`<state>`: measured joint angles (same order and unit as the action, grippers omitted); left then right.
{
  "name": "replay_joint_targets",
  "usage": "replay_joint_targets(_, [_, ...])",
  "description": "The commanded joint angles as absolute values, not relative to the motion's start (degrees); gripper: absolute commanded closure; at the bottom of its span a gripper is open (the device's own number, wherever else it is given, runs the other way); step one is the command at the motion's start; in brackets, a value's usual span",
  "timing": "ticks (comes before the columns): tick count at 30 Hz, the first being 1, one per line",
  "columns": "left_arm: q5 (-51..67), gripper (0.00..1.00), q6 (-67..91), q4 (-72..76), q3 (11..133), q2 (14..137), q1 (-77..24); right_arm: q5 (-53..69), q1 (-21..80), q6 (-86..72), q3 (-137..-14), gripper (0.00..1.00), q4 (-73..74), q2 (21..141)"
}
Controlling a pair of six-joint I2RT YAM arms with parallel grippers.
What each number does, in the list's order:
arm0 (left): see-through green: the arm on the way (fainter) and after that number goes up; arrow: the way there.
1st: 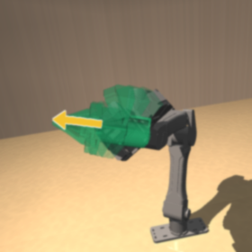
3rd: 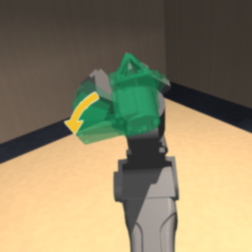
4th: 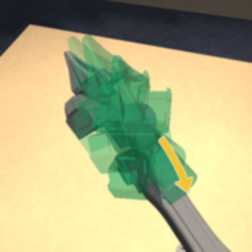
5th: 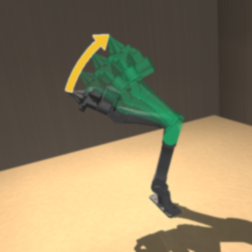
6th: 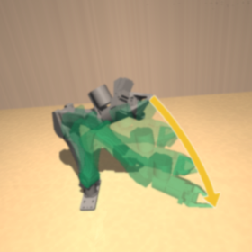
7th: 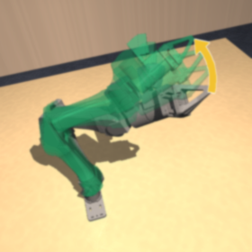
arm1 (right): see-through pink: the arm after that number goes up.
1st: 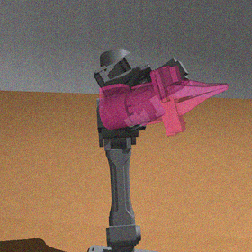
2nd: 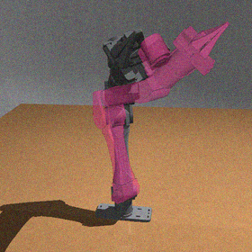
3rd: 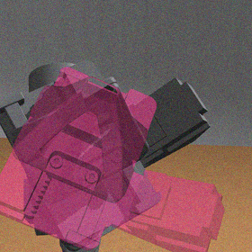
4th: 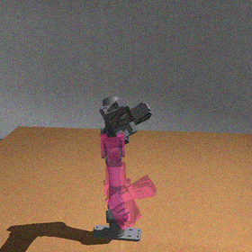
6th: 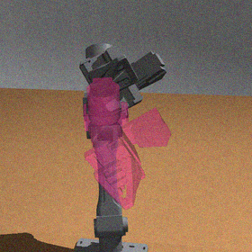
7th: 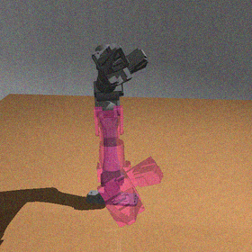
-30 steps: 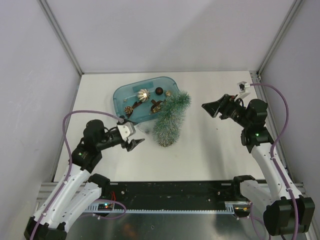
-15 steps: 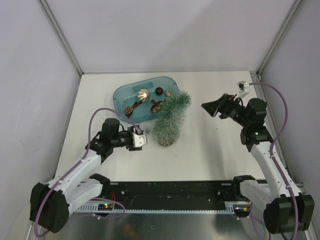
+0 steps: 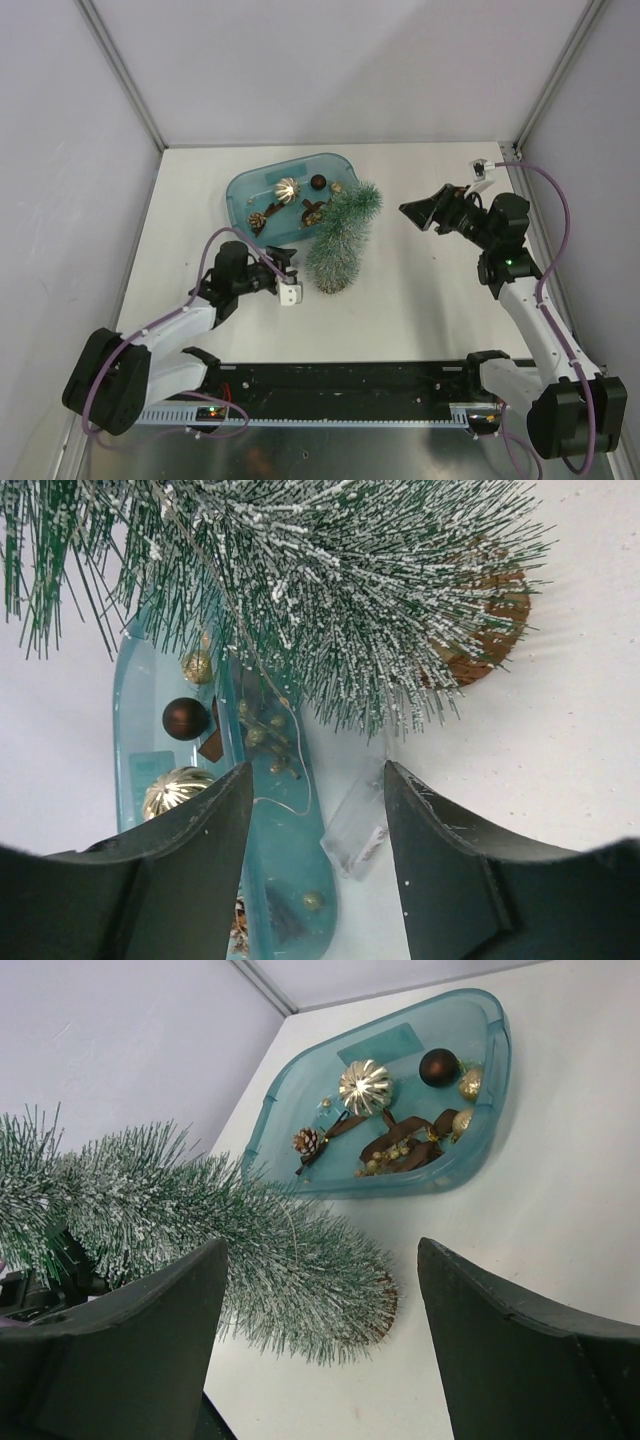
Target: Decorate the small christmas tree
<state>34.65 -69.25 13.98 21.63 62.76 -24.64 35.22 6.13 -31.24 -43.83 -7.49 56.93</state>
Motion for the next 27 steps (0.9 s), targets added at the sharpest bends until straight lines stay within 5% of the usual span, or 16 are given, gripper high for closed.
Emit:
replay_joint_targets(1, [34.77,0.43,-73.36,24.46,20.89,64.94,-25.23,36.49,6.34,-32.17,-46.58,0.19,-11.89,57.17])
replay_joint_targets(5, [33.54,0.51,-72.56,28.91,20.81,66.71,-25.31,36.56,6.41,-32.46,-46.55,0.19,-12.11,57.07])
replay_joint_targets(17, [37.06,0.53,-78.11,25.75,19.19,68.57,-25.51,36.94,5.13,-33.28,-46.58,0.20,-12.40,56.18])
replay_joint_targets(27, [35.22,0.72,-76.92,28.85,21.24,70.54,-25.21,37.03,4.87,-34.55,-46.58,0.21,-13.28,55.80])
